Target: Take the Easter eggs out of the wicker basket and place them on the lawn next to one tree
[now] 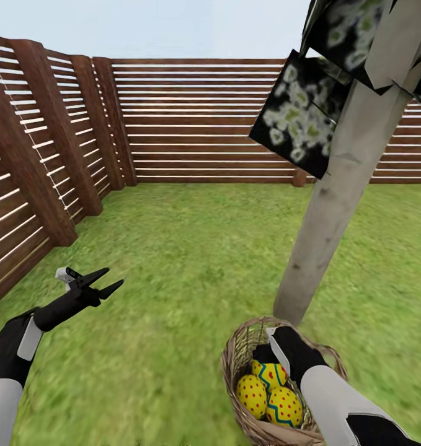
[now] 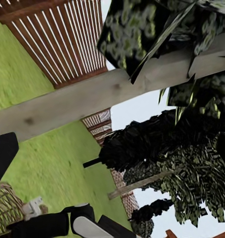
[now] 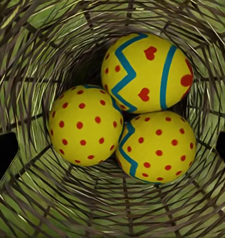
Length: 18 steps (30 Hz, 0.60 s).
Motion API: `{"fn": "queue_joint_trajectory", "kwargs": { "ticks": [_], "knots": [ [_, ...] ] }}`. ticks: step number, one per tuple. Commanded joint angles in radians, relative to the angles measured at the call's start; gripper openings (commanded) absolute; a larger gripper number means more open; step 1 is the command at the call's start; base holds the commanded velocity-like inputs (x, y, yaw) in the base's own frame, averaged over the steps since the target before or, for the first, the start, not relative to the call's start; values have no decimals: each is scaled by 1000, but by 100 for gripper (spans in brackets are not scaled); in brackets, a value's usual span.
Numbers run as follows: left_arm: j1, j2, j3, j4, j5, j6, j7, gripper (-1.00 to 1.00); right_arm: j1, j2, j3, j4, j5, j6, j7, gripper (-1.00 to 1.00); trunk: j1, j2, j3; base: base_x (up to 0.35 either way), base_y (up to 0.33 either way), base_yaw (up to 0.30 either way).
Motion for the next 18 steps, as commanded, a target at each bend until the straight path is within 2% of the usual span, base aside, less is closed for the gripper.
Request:
{"fn": "queue_joint_trajectory", "kwargs": {
  "ticks": [1,7,9,18],
  "knots": [
    [-1,0,0,0,1,11,-3,100,0,3,-20,-2,10,5,1,100,4,-8,-6,0,0,67],
    [-1,1,0,0,1,11,-3,100,0,8,-41,-14,13,8,1,100,27,-50,-31,0,0,17],
    [-1,1,0,0,1,11,-3,100,0,7,-42,-15,12,10,1,100,27,-50,-31,0,0,-87],
    [-1,1,0,1,1,11,-3,100,0,3,-45,-16,10,14,2,100,27,-50,-31,0,0,-260]
  ]
}}
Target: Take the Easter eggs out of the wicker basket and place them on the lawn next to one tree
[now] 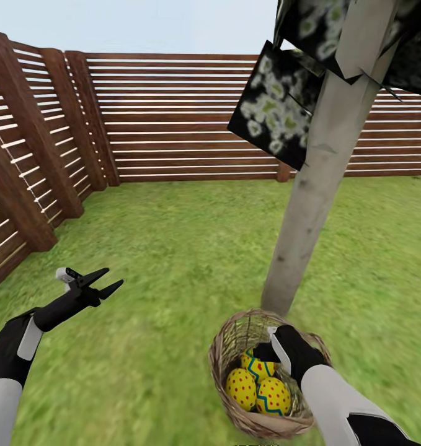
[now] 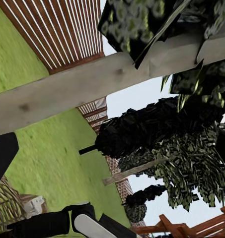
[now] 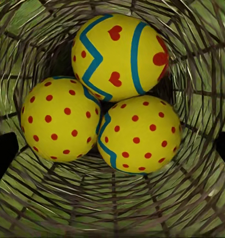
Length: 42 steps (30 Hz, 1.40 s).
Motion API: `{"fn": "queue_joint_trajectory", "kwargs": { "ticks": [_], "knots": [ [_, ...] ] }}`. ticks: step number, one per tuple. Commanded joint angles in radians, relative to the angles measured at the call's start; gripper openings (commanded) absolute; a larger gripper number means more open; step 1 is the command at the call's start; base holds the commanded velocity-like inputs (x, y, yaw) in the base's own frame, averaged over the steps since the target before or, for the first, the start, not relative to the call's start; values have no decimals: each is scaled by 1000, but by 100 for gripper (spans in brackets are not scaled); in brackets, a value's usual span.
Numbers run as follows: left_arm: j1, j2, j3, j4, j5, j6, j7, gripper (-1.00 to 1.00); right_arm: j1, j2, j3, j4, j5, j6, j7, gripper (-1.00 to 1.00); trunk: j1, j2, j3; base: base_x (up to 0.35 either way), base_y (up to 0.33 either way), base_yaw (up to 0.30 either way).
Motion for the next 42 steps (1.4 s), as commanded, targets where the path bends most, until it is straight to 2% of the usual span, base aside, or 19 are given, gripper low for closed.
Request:
{"fn": "queue_joint_trajectory", "kwargs": {
  "ticks": [1,11,16,23,40,41,42],
  "knots": [
    [0,0,0,0,1,10,-2,100,-1,1,-8,-1,10,5,2,100,0,0,-1,0,0,-283],
    [0,2,0,0,1,10,-2,100,-1,7,-8,12,6,8,2,100,0,0,-3,0,0,-274],
    [0,3,0,0,1,10,-2,100,-1,8,-8,21,5,10,2,100,0,0,-10,0,0,-105],
    [0,3,0,0,1,10,-2,100,-1,9,-7,48,5,10,3,100,0,0,-21,0,0,54],
    [0,3,0,0,1,10,-2,100,-1,2,-8,43,6,4,3,100,0,0,-49,0,0,89],
    [0,3,0,0,1,10,-2,100,-1,1,-8,42,2,4,3,100,0,0,-51,0,0,21],
    [0,3,0,0,1,10,-2,100,-1,1,-7,39,-29,5,3,100,0,0,-52,0,0,-12]
  ]
}}
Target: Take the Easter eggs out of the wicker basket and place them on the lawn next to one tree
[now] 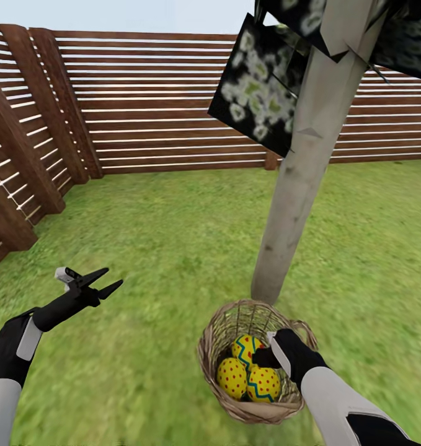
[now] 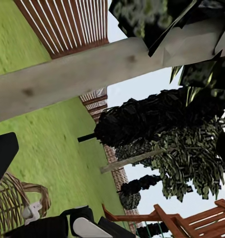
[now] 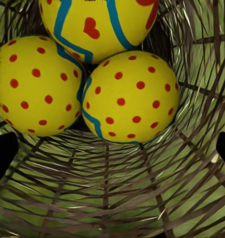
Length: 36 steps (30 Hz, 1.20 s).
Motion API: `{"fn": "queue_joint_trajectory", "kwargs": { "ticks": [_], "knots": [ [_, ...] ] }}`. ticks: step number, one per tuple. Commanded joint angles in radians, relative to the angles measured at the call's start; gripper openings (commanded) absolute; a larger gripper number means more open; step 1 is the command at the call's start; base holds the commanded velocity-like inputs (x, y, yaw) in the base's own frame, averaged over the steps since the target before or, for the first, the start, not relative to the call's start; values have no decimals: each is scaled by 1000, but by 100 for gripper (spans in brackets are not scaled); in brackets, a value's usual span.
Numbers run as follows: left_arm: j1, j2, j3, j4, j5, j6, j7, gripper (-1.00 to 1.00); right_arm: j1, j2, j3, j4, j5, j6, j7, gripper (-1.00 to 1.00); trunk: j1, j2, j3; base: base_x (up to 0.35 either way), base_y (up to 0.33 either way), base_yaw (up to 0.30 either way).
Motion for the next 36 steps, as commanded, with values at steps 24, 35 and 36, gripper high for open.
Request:
{"fn": "queue_joint_trajectory", "kwargs": {
  "ticks": [24,35,36],
  "knots": [
    [16,2,8,0,3,7,-10,100,-42,1,5,-30,-44,6,50,100,0,0,-12,0,38,-92],
    [16,2,8,0,3,7,-10,100,-42,0,5,-30,-46,6,78,100,0,0,-12,0,213,-71],
    [16,2,8,0,3,7,-10,100,-42,0,5,-30,-46,6,78,100,0,0,-12,0,27,-254]
  ]
}}
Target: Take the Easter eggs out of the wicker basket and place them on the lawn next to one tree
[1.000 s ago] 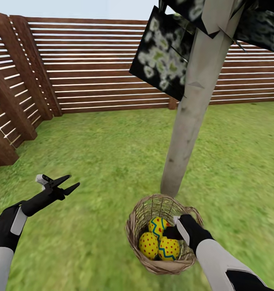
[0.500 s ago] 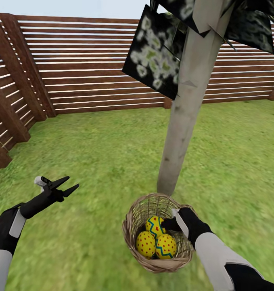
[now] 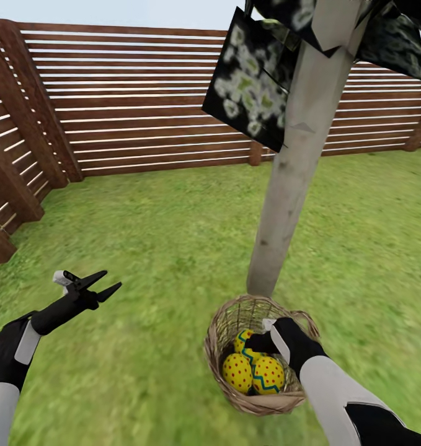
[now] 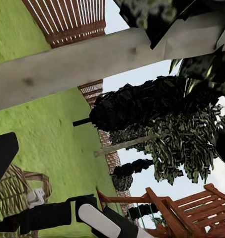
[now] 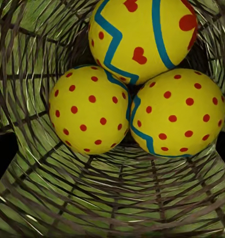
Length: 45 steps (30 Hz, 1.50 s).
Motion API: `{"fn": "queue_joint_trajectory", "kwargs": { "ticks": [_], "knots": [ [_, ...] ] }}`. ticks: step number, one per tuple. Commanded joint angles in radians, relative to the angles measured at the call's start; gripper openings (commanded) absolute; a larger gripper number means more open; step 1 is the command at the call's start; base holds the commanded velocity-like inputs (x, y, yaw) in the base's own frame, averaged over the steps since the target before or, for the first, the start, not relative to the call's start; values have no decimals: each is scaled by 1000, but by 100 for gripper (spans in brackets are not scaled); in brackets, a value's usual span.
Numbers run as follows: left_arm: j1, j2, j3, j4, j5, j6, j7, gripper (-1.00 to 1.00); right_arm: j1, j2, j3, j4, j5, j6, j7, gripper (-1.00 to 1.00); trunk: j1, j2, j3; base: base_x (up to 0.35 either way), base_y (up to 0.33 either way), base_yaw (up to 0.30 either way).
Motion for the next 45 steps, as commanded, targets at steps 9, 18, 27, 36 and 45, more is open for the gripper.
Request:
{"fn": "queue_joint_trajectory", "kwargs": {
  "ticks": [9,18,27,36,45],
  "knots": [
    [0,0,0,0,1,11,-3,100,0,1,-7,-1,3,4,3,100,0,0,0,0,12,-277],
    [0,0,0,0,1,11,-3,100,0,1,-7,-1,3,4,3,100,0,0,3,0,246,-281],
    [0,-1,-1,-2,0,11,-4,100,0,1,-7,-1,3,3,4,100,0,0,7,112,297,-281],
    [0,0,-3,-2,0,9,-4,100,0,1,-7,0,3,-1,0,100,0,0,10,188,220,-266],
    [0,0,-1,0,0,9,-4,100,0,2,-7,14,2,4,-51,100,0,0,10,11,11,-25]
  ]
}}
